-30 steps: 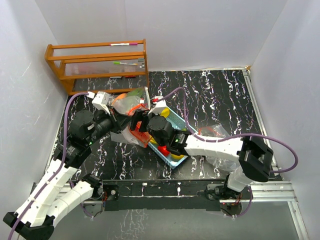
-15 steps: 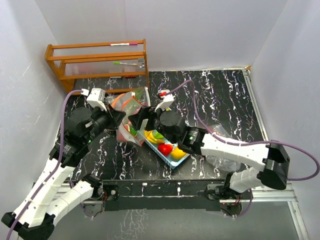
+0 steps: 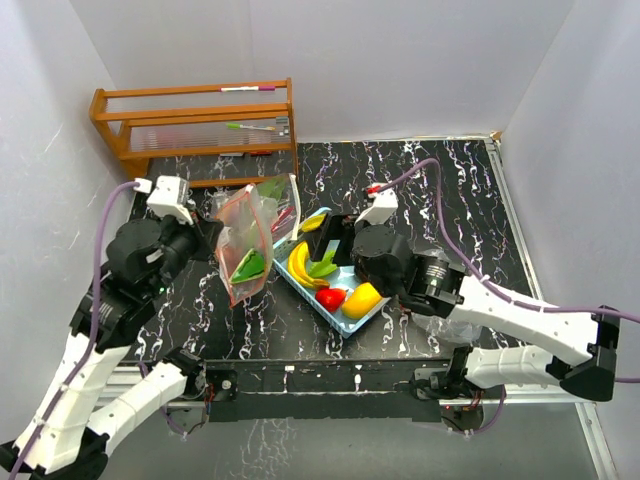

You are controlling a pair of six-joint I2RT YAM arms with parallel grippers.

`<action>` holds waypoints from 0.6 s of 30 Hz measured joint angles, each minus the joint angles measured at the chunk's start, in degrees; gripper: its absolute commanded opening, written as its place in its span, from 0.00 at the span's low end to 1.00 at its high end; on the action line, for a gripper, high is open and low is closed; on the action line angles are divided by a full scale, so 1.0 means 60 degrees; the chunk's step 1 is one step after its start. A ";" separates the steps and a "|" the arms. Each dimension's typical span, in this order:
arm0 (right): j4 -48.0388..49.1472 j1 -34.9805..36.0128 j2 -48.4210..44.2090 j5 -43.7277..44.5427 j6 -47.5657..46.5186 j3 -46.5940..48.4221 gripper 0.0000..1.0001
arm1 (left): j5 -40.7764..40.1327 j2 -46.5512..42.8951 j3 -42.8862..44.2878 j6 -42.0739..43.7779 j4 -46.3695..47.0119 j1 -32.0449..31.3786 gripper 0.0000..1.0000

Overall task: Place the food in the zip-top bag and seal the zipper
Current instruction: Pick up the fake fruit from the bin.

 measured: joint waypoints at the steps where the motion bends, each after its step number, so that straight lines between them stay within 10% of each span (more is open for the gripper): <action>1: -0.0492 -0.0036 0.0047 0.0237 0.0208 -0.0004 0.94 | -0.0142 -0.0102 0.0138 0.0087 -0.0135 0.0000 0.00; 18: -0.3421 -0.1530 0.1326 -0.0579 0.2328 -0.1898 0.93 | -0.0994 -0.0867 0.0433 0.0561 -0.1056 0.0000 0.00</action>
